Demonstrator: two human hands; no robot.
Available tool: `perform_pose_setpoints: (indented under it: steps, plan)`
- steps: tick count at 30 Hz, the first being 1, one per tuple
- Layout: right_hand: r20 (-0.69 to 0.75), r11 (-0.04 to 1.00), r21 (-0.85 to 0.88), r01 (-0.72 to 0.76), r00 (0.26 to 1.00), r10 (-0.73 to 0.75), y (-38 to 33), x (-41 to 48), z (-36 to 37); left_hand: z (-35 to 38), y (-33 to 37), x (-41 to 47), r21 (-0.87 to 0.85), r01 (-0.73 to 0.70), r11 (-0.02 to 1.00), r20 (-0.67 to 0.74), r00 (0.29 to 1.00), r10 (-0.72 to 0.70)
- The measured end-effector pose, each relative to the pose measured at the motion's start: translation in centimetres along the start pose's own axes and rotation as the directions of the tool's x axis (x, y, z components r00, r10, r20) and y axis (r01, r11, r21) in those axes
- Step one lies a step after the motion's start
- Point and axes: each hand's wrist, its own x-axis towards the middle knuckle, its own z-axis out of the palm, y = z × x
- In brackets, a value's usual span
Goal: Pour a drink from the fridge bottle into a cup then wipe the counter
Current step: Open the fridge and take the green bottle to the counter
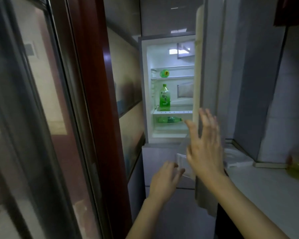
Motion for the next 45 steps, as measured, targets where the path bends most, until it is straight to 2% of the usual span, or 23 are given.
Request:
perform_pose_setpoints:
  steps: [6,14,24,30,36,45]
  plan:
    - [0.275,0.993,0.105,-0.043,0.961,0.013,-2.5,-0.6,0.9,-4.3,-1.3,0.4,0.139,0.045,0.989,-0.043,0.998,-0.040]
    - [0.408,0.980,0.165,-0.107,0.913,0.031,-2.2,-0.9,3.8,-7.7,-3.4,2.6,0.271,0.099,0.957,-0.042,0.995,-0.091]
    - [0.615,0.982,0.099,-0.161,0.785,0.066,-1.3,-0.5,9.1,-7.2,-6.0,6.2,0.330,0.084,0.940,0.071,0.991,-0.113]
    - [0.661,0.975,0.073,-0.208,0.742,0.109,-1.2,0.3,13.6,-6.9,-8.5,9.8,0.327,0.078,0.942,0.111,0.987,-0.121]
    - [0.654,0.975,0.101,-0.200,0.751,0.087,-2.4,2.6,18.0,-7.2,-11.4,13.7,0.350,0.073,0.934,0.135,0.983,-0.128]
    - [0.650,0.970,0.063,-0.233,0.747,0.137,-1.5,5.0,23.1,-6.3,-14.9,18.4,0.296,0.031,0.955,0.186,0.978,-0.089]
